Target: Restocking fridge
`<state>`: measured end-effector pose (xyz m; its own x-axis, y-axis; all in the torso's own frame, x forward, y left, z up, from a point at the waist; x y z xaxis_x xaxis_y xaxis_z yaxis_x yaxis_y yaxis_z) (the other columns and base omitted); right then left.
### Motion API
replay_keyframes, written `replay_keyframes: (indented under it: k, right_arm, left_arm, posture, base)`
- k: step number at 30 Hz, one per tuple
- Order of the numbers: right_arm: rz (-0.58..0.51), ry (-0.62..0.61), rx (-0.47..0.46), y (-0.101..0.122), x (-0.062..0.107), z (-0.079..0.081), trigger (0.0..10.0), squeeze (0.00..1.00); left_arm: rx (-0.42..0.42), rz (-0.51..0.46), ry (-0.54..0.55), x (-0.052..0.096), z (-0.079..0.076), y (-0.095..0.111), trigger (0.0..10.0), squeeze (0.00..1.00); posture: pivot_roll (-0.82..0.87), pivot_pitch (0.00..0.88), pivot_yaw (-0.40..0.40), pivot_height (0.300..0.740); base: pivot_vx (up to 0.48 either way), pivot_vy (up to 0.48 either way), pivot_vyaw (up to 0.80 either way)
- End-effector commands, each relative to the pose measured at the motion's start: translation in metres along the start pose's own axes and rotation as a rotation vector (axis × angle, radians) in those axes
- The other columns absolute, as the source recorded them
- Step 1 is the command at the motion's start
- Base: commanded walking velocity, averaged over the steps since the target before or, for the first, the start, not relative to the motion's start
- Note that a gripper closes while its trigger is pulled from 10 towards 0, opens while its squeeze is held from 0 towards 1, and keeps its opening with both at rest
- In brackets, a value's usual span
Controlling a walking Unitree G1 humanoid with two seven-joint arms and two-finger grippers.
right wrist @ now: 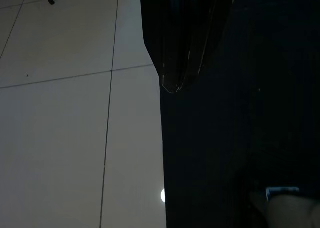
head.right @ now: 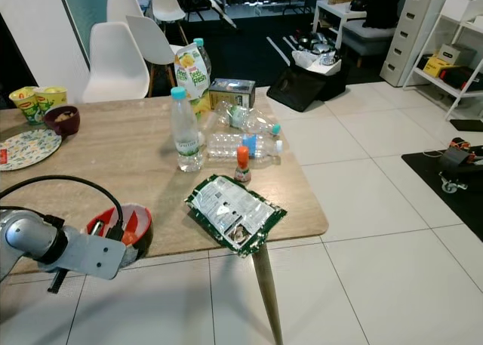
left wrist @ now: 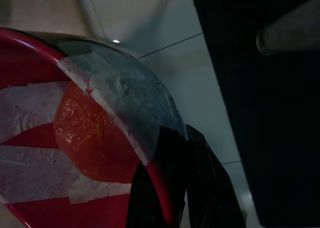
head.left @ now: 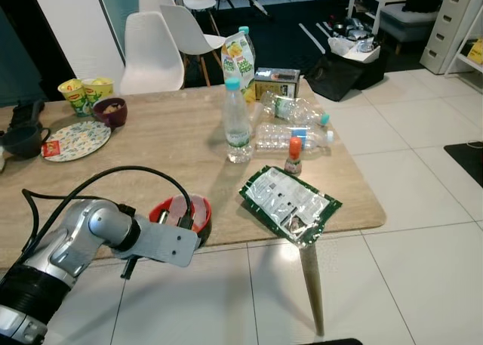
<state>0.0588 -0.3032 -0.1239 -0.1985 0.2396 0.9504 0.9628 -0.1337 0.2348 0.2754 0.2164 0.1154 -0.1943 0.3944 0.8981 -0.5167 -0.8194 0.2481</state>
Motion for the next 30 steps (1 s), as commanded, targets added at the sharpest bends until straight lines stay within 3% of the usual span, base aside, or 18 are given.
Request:
replay_keyframes:
  k: [1,12,15,18,20,23,25,28,30]
  right_arm:
    - [-0.001,0.004,-0.011,0.001,0.0,0.001,10.0,0.0]
    - [0.001,0.007,-0.012,0.001,0.0,0.001,10.0,0.0]
    - [0.004,0.013,-0.008,0.0,0.0,0.004,10.0,0.0]
    - [0.004,0.015,-0.008,0.0,-0.001,0.005,10.0,0.0]
    - [0.004,0.019,-0.004,0.0,-0.001,0.006,10.0,0.0]
    - [0.005,0.021,-0.002,0.0,-0.001,0.006,10.0,0.0]
    - [0.005,0.021,-0.002,0.0,-0.001,0.006,10.0,0.0]
    - [0.007,0.023,-0.001,-0.001,-0.001,0.008,10.0,0.0]
    - [0.007,0.023,-0.001,-0.001,-0.001,0.008,10.0,0.0]
  left_arm:
    - [-0.007,-0.007,0.005,0.001,0.0,0.005,10.0,0.0]
    - [0.003,-0.059,-0.009,-0.015,-0.004,0.022,10.0,0.0]
    - [0.064,-0.086,-0.017,-0.034,-0.011,0.022,10.0,0.0]
    - [0.097,-0.084,-0.01,-0.043,-0.013,0.02,10.0,0.0]
    - [0.171,-0.045,-0.055,-0.07,-0.035,0.007,10.0,0.0]
    - [0.247,-0.012,-0.071,-0.089,-0.051,-0.002,10.0,0.0]
    - [0.247,-0.012,-0.071,-0.089,-0.051,-0.002,10.0,0.0]
    - [0.391,0.062,-0.063,-0.122,-0.084,-0.014,10.0,0.0]
    - [0.391,0.062,-0.063,-0.122,-0.084,-0.014,10.0,0.0]
  posture:
    - [-0.02,0.0,0.021,0.74]
    - [-0.02,0.0,0.014,0.74]
    - [-0.02,0.0,0.012,0.74]
    - [-0.02,0.0,0.012,0.74]
    - [-0.02,0.0,0.011,0.74]
    - [-0.02,0.0,0.011,0.74]
    - [-0.02,0.0,0.011,0.74]
    - [-0.03,0.0,0.017,0.74]
    - [-0.03,0.0,0.017,0.74]
  base:
    - [-0.42,0.0,0.0]
    - [-0.419,0.0,0.0]
    - [-0.269,0.0,0.0]
    - [0.0,0.0,0.0]
    - [0.0,0.0,0.0]
    - [0.0,0.0,0.0]
    - [0.0,0.0,0.0]
    - [0.0,0.0,0.0]
    - [0.0,0.0,0.0]
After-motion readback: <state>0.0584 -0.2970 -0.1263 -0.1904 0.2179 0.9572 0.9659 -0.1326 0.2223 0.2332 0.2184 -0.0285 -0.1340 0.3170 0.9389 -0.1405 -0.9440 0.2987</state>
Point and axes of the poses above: a point about 5 cm out from each wrist's last joint towards the gripper, its own x axis pointing back from the gripper into the wrist, its own y axis along the axis of the wrist's last joint, z = x × y, the point moved 3 cm from there along -x, pointing out of the wrist towards the gripper, and after that the axes turned 13 degrees about -x, right-handed, at the moved point
